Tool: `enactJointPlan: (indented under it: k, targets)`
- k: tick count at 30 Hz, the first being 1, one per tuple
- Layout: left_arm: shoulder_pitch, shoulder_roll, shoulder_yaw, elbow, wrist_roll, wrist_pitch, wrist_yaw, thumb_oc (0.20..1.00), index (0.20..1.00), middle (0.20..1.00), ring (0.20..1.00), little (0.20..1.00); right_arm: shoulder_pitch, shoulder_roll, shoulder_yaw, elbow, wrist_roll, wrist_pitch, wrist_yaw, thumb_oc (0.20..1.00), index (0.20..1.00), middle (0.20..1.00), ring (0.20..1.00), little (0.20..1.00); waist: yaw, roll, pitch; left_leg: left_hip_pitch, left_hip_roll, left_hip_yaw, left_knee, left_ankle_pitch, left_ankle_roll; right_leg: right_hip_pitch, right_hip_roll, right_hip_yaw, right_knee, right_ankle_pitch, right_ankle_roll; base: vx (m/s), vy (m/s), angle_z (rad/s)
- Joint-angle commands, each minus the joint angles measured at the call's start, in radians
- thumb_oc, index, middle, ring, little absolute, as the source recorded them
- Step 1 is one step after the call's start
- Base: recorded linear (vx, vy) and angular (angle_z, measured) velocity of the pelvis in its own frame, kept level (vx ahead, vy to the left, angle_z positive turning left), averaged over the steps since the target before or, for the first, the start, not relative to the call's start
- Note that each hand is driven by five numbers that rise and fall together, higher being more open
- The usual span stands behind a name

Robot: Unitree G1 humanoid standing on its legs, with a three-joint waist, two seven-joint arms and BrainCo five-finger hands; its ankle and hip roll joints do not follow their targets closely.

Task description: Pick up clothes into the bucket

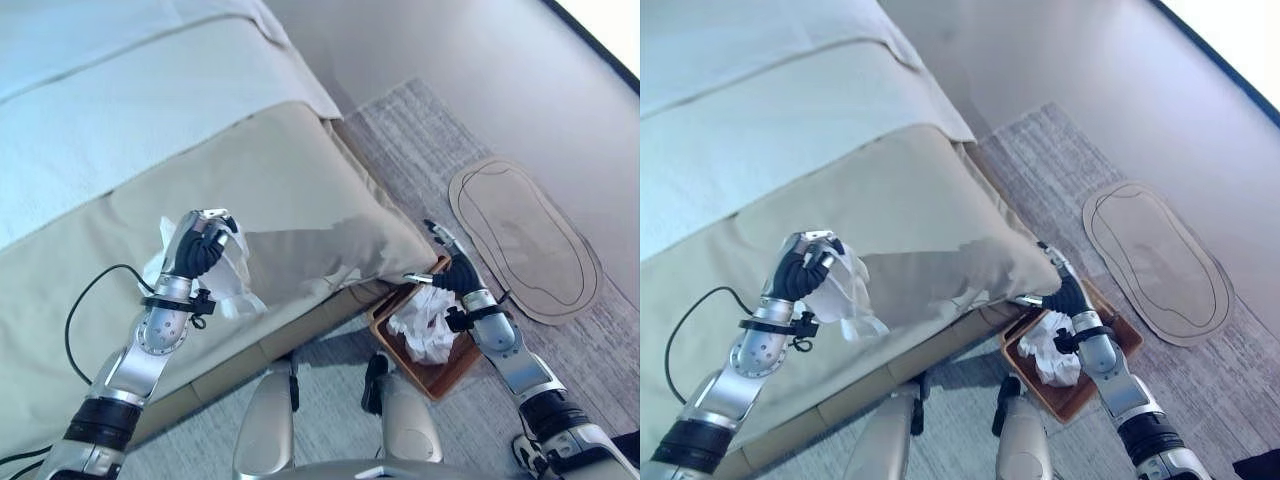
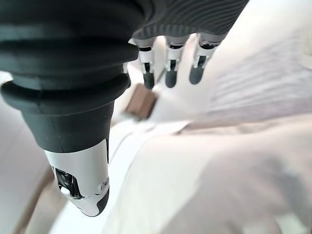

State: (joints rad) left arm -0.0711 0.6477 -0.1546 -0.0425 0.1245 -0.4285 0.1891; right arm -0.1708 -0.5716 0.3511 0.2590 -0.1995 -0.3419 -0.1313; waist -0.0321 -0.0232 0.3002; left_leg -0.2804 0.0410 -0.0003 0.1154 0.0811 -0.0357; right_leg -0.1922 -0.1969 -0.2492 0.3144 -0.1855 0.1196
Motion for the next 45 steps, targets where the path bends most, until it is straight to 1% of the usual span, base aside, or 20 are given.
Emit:
enactJointPlan:
  k: [1, 6, 9, 13, 19, 23, 28, 29, 30, 31, 32, 33, 34, 36, 39, 40, 41, 42, 43, 45]
  targets:
    - [-0.037, 0.009, -0.020, -0.115, -0.126, -0.095, -0.078, 0.200, 0.200, 0.200, 0.200, 0.200, -0.043, -0.020, 0.063, -0.088, -0.085, -0.048, 0.050, 1.000, 1.000, 1.000, 1.000, 1.000, -0.001, -0.016, -0.075, 0.018, 0.014, 0.000, -0.001, -0.048, -0.002, -0.013, -0.047, 0.035, -0.234, 0.281, 0.070, 0.12, -0.034, -0.02]
    - [-0.063, 0.003, -0.057, -0.210, -0.201, -0.086, -0.142, 0.200, 0.200, 0.200, 0.200, 0.200, -0.060, 0.007, 0.133, -0.121, -0.069, -0.046, 0.105, 1.000, 1.000, 1.000, 1.000, 1.000, -0.001, -0.013, -0.114, 0.093, 0.013, 0.011, -0.040, -0.050, -0.002, 0.049, -0.042, 0.030, -0.248, 0.272, 0.070, 0.10, -0.026, -0.03]
    - [-0.076, -0.015, -0.072, -0.249, -0.259, -0.080, -0.185, 0.200, 0.200, 0.200, 0.200, 0.200, -0.055, 0.035, 0.189, -0.162, -0.023, -0.050, 0.174, 1.000, 1.000, 1.000, 1.000, 1.000, -0.003, -0.009, -0.156, 0.151, 0.011, 0.018, -0.070, -0.056, -0.003, 0.095, -0.036, 0.026, -0.266, 0.265, 0.070, 0.12, -0.015, -0.02]
    - [-0.106, -0.023, -0.094, -0.277, -0.261, -0.067, -0.211, 0.200, 0.200, 0.200, 0.200, 0.200, -0.048, 0.061, 0.254, -0.155, 0.021, -0.037, 0.252, 1.000, 1.000, 1.000, 1.000, 1.000, 0.001, -0.008, -0.192, 0.199, 0.014, 0.024, -0.094, -0.062, -0.004, 0.138, -0.032, 0.026, -0.286, 0.260, 0.070, 0.10, -0.017, -0.05]
    - [-0.142, -0.036, -0.093, -0.332, -0.315, -0.052, -0.242, 0.200, 0.200, 0.200, 0.200, 0.200, -0.039, 0.110, 0.296, -0.121, 0.042, -0.015, 0.292, 1.000, 1.000, 1.000, 1.000, 1.000, 0.006, -0.006, -0.220, 0.240, 0.017, 0.028, -0.114, -0.065, -0.007, 0.181, -0.027, 0.018, -0.307, 0.256, 0.071, 0.05, -0.016, -0.01]
    - [-0.241, -0.041, -0.131, -0.367, -0.354, -0.039, -0.257, 0.200, 0.200, 0.200, 0.200, 0.200, -0.070, 0.162, 0.346, -0.075, 0.048, 0.009, 0.313, 1.000, 1.000, 1.000, 1.000, 1.000, 0.011, -0.006, -0.244, 0.255, 0.019, 0.025, -0.123, -0.065, -0.009, 0.200, -0.025, 0.010, -0.314, 0.251, 0.071, 0.01, -0.008, 0.00]
    - [-0.314, -0.065, -0.154, -0.387, -0.404, -0.025, -0.257, 0.200, 0.200, 0.200, 0.200, 0.200, -0.096, 0.215, 0.349, -0.036, 0.076, 0.032, 0.301, 1.000, 1.000, 1.000, 1.000, 1.000, 0.015, -0.004, -0.256, 0.255, 0.016, 0.022, -0.124, -0.056, -0.009, 0.206, -0.026, 0.004, -0.318, 0.260, 0.069, 0.00, -0.005, 0.01]
    - [-0.334, -0.095, -0.171, -0.391, -0.425, -0.015, -0.242, 0.200, 0.200, 0.200, 0.200, 0.200, -0.105, 0.260, 0.340, -0.004, 0.075, 0.049, 0.259, 1.000, 1.000, 1.000, 1.000, 1.000, 0.015, 0.000, -0.268, 0.264, 0.018, 0.022, -0.128, -0.064, -0.009, 0.216, -0.025, 0.002, -0.323, 0.254, 0.072, 0.00, 0.000, 0.00]
    - [-0.336, -0.095, -0.172, -0.390, -0.424, -0.015, -0.241, 0.200, 0.200, 0.200, 0.200, 0.200, -0.106, 0.262, 0.339, -0.001, 0.073, 0.048, 0.256, 1.000, 1.000, 1.000, 1.000, 1.000, 0.015, -0.002, -0.265, 0.259, 0.016, 0.023, -0.126, -0.057, -0.008, 0.212, -0.027, 0.002, -0.323, 0.261, 0.070, 0.00, 0.000, 0.00]
    - [-0.349, -0.117, -0.185, -0.398, -0.438, -0.005, -0.228, 0.200, 0.200, 0.200, 0.200, 0.200, -0.121, 0.302, 0.326, 0.037, 0.039, 0.064, 0.191, 1.000, 1.000, 1.000, 1.000, 1.000, 0.015, 0.001, -0.272, 0.260, 0.016, 0.026, -0.124, -0.059, -0.006, 0.213, -0.026, 0.004, -0.326, 0.262, 0.069, -0.03, 0.004, 0.00]
    - [-0.349, -0.117, -0.185, -0.398, -0.438, -0.005, -0.227, 0.200, 0.200, 0.200, 0.200, 0.200, -0.122, 0.303, 0.326, 0.039, 0.038, 0.063, 0.189, 1.000, 1.000, 1.000, 1.000, 1.000, 0.016, 0.001, -0.272, 0.261, 0.017, 0.026, -0.124, -0.059, -0.006, 0.213, -0.026, 0.004, -0.326, 0.263, 0.069, 0.00, 0.000, 0.00]
    - [-0.365, -0.133, -0.194, -0.415, -0.462, 0.004, -0.204, 0.200, 0.200, 0.200, 0.200, 0.200, -0.129, 0.355, 0.296, 0.090, 0.042, 0.082, 0.111, 1.000, 1.000, 1.000, 1.000, 1.000, 0.014, 0.005, -0.276, 0.263, 0.016, 0.029, -0.121, -0.062, -0.005, 0.214, -0.026, 0.007, -0.329, 0.266, 0.069, 0.00, 0.000, 0.00]
    - [-0.365, -0.133, -0.194, -0.415, -0.462, 0.005, -0.204, 0.200, 0.200, 0.200, 0.200, 0.200, -0.131, 0.357, 0.296, 0.092, 0.041, 0.081, 0.110, 1.000, 1.000, 1.000, 1.000, 1.000, 0.015, 0.004, -0.276, 0.263, 0.016, 0.030, -0.121, -0.062, -0.005, 0.214, -0.026, 0.007, -0.329, 0.266, 0.069, 0.00, 0.000, 0.00]
    - [-0.380, -0.153, -0.220, -0.435, -0.487, 0.021, -0.177, 0.200, 0.200, 0.200, 0.200, 0.200, -0.154, 0.411, 0.277, 0.122, 0.051, 0.097, 0.031, 1.000, 1.000, 1.000, 1.000, 1.000, 0.012, 0.010, -0.278, 0.266, 0.015, 0.034, -0.117, -0.064, -0.003, 0.216, -0.024, 0.012, -0.333, 0.270, 0.069, 0.00, 0.000, 0.00]
    - [-0.402, -0.164, -0.237, -0.451, -0.501, 0.025, -0.170, 0.200, 0.200, 0.200, 0.200, 0.200, -0.167, 0.428, 0.295, 0.135, 0.057, 0.111, 0.025, 1.000, 1.000, 1.000, 1.000, 1.000, 0.013, 0.011, -0.277, 0.269, 0.017, 0.036, -0.116, -0.065, -0.002, 0.218, -0.024, 0.018, -0.335, 0.271, 0.068, 0.00, 0.000, 0.00]
    - [-0.415, -0.169, -0.242, -0.457, -0.497, 0.033, -0.170, 0.200, 0.200, 0.200, 0.200, 0.200, -0.166, 0.428, 0.302, 0.134, 0.068, 0.117, 0.031, 0.868, 0.868, 0.868, 0.868, 0.868, 0.012, 0.012, -0.278, 0.270, 0.018, 0.037, -0.117, -0.065, -0.003, 0.219, -0.023, 0.019, -0.336, 0.271, 0.068, 0.00, 0.000, 0.00]
    - [-0.415, -0.169, -0.242, -0.457, -0.497, 0.033, -0.170, 0.200, 0.200, 0.200, 0.200, 0.200, -0.166, 0.428, 0.301, 0.134, 0.068, 0.117, 0.031, 0.868, 0.868, 0.868, 0.868, 0.868, 0.012, 0.012, -0.278, 0.270, 0.018, 0.037, -0.117, -0.064, -0.003, 0.219, -0.023, 0.019, -0.336, 0.271, 0.068, 0.00, 0.000, 0.00]
    - [-0.415, -0.169, -0.242, -0.457, -0.497, 0.033, -0.170, 0.200, 0.200, 0.200, 0.200, 0.200, -0.166, 0.428, 0.301, 0.134, 0.068, 0.117, 0.031, 0.664, 0.664, 0.664, 0.664, 0.664, 0.012, 0.012, -0.278, 0.270, 0.018, 0.037, -0.117, -0.064, -0.003, 0.219, -0.023, 0.019, -0.336, 0.271, 0.068, 0.00, 0.000, 0.00]
    - [-0.425, -0.172, -0.243, -0.462, -0.499, 0.033, -0.170, 0.200, 0.200, 0.200, 0.200, 0.200, -0.161, 0.429, 0.304, 0.138, 0.094, 0.122, 0.040, 0.200, 0.200, 0.200, 0.200, 0.200, 0.012, 0.011, -0.279, 0.271, 0.019, 0.038, -0.117, -0.064, -0.004, 0.221, -0.023, 0.018, -0.339, 0.272, 0.068, 0.00, 0.000, 0.00]
    - [-0.430, -0.176, -0.239, -0.463, -0.497, 0.032, -0.169, 0.200, 0.200, 0.200, 0.200, 0.200, -0.148, 0.417, 0.304, 0.121, 0.120, 0.119, 0.058, 0.200, 0.200, 0.200, 0.200, 0.200, 0.011, 0.011, -0.280, 0.271, 0.018, 0.038, -0.116, -0.064, -0.005, 0.223, -0.022, 0.017, -0.341, 0.272, 0.067, 0.00, 0.000, 0.00]
